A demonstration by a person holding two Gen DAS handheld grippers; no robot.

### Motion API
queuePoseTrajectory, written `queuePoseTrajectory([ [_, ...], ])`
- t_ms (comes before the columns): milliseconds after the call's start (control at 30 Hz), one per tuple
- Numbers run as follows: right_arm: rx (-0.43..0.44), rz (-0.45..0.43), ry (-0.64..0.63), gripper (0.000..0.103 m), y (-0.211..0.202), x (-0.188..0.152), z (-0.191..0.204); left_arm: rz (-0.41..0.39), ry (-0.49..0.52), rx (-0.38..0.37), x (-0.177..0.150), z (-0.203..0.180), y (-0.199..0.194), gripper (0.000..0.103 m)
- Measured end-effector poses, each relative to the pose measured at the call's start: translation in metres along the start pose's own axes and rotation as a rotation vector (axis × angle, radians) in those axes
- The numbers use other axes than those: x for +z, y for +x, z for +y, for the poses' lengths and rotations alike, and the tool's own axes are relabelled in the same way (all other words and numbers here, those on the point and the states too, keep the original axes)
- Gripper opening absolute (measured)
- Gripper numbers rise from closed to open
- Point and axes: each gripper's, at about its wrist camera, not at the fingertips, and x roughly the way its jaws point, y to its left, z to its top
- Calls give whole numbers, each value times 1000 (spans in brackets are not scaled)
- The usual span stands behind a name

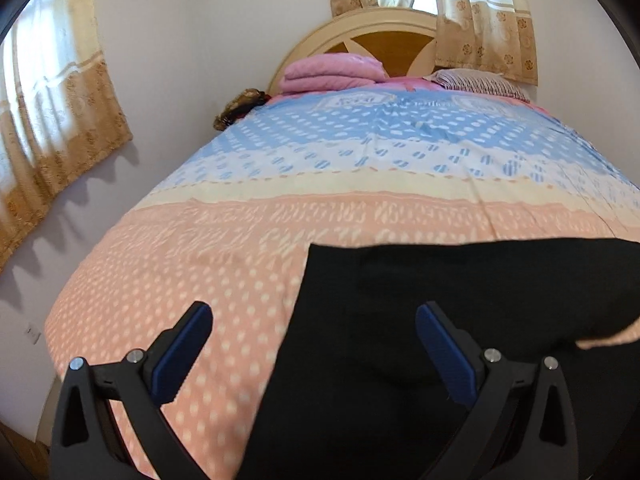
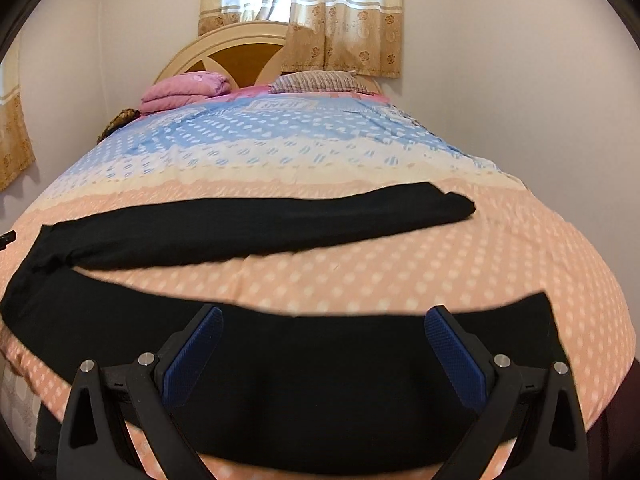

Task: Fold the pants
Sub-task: 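Lower both tools and close them on the black pants' waistband edge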

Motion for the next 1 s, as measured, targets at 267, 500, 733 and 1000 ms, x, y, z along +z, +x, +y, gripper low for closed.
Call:
queuePoseTrajectory([
  [267,22,77,34,78,43,33,-35,98,66,-40,23,-6,72,89],
  [500,-24,118,141,77,82,73,-90,204,21,-129,29,6,111,63],
  [733,-75,147,204,77,138,111,-131,240,17,-169,23,2,122,53],
  [1000,-104,192,187,77,192,138,-143,255,14,-206,28,5,127,49],
])
